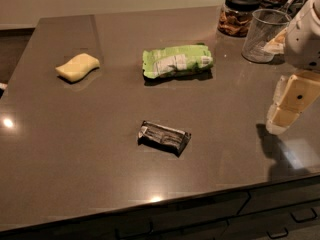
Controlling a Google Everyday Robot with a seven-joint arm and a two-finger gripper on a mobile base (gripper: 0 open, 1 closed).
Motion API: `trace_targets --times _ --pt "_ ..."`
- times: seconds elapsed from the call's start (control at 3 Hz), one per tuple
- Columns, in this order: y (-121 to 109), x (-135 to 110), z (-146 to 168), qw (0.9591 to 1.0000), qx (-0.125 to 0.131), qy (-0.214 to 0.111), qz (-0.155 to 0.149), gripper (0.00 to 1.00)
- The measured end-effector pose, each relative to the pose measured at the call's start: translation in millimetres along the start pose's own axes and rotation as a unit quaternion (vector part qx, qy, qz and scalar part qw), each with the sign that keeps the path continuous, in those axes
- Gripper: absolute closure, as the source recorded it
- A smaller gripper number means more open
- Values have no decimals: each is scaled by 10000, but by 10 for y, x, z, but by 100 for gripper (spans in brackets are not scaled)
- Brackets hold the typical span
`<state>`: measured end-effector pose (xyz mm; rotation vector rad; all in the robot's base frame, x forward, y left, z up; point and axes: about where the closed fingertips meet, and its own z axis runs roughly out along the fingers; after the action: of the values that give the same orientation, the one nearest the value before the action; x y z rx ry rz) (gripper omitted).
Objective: Move rxbar chocolate near sponge
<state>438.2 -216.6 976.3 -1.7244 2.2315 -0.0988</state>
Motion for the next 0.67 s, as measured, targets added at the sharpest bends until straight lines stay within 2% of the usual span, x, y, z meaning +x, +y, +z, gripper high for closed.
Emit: trace_targets --times 0.33,0.67 --pt "0 -25 15 10000 -5 -43 2 0" --pt "2 -170 98 9996 -43 -294 12 0"
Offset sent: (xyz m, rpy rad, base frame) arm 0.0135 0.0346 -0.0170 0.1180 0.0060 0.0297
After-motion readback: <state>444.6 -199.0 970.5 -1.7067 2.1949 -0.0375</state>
